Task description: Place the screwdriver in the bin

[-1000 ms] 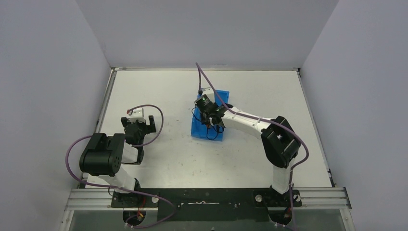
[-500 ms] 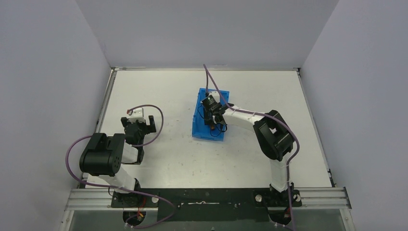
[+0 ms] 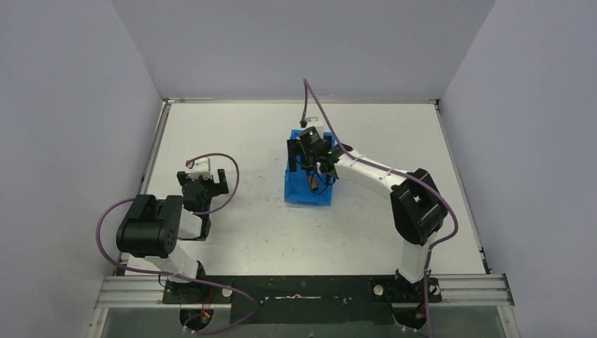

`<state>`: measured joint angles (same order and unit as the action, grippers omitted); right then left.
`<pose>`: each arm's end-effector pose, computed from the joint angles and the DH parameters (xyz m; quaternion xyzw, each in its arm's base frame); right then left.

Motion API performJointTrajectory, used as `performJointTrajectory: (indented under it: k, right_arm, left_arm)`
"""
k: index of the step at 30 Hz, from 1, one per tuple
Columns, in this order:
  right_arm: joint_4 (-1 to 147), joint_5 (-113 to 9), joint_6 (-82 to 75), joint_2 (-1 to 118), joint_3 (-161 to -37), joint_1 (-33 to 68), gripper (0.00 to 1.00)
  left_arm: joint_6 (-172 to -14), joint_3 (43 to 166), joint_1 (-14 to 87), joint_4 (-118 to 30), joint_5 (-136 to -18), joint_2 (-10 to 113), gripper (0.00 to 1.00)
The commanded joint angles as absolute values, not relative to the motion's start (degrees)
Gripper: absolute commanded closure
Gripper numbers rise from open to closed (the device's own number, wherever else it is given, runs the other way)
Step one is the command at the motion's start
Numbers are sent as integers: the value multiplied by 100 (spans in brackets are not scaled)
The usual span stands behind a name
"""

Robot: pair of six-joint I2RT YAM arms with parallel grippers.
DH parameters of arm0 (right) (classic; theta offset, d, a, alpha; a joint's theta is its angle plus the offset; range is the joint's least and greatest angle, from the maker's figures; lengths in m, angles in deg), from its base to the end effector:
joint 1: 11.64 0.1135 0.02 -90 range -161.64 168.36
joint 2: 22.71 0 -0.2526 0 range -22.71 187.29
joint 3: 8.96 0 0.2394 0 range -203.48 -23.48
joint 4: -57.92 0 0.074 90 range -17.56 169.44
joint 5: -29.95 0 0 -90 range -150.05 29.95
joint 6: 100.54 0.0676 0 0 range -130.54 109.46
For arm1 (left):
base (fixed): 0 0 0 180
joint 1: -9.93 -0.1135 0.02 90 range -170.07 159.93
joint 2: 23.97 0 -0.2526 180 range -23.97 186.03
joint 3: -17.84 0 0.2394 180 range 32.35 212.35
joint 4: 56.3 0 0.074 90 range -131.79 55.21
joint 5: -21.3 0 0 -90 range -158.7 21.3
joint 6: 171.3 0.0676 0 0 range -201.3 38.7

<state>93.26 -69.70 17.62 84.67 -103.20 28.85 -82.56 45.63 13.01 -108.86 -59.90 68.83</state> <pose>0.3282 0.2653 0.1948 -0.0704 0.9296 0.1342 0.3360 0.2711 -0.0042 0.1185 -0.0357 0.7780 0.0361 0.6262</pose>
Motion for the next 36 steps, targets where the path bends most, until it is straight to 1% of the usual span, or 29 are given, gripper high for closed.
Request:
performJointTrajectory:
  k: [1, 6, 11, 14, 17, 21, 25, 29, 31, 36]
  right_arm:
    - [9115, -7278, 1451, 7233, -10394, 2853, 0]
    - [8611, -7408, 1115, 6116, -9717, 2732, 0]
    - [8015, -8234, 842, 4996, -8607, 2410, 0]
    - [7200, -8592, 503, 4306, -7542, 2139, 0]
    - [6408, -8429, 156, 3661, -6611, 1784, 0]
    - [5228, -8340, -239, 3133, -5335, 1318, 0]
    - [3694, -8318, -653, 2970, -4049, 987, 0]
    - [2372, -8269, -926, 3199, -3194, 854, 0]
    - [1887, -8275, -1134, 3411, -2961, 830, 0]
    - [1473, -8190, -1367, 3763, -2778, 788, 0]
  left_arm:
    - [-8293, 4694, 1327, -11105, -5965, 6834, 3]
    - [-8289, 4692, 1327, -11111, -5965, 6837, 3]
    - [-8295, 4686, 1327, -11115, -5970, 6832, 3]
    - [-8297, 4690, 1327, -11110, -5966, 6834, 3]
    - [-8298, 4685, 1327, -11114, -5969, 6834, 3]
    - [-8298, 4686, 1327, -11114, -5965, 6832, 3]
    - [-8300, 4690, 1327, -11115, -5965, 6836, 3]
    - [-8297, 4685, 1327, -11120, -5965, 6836, 3]
    - [-8296, 4685, 1327, -11114, -5965, 6832, 3]
    - [-8303, 4693, 1327, -11116, -5965, 6839, 3]
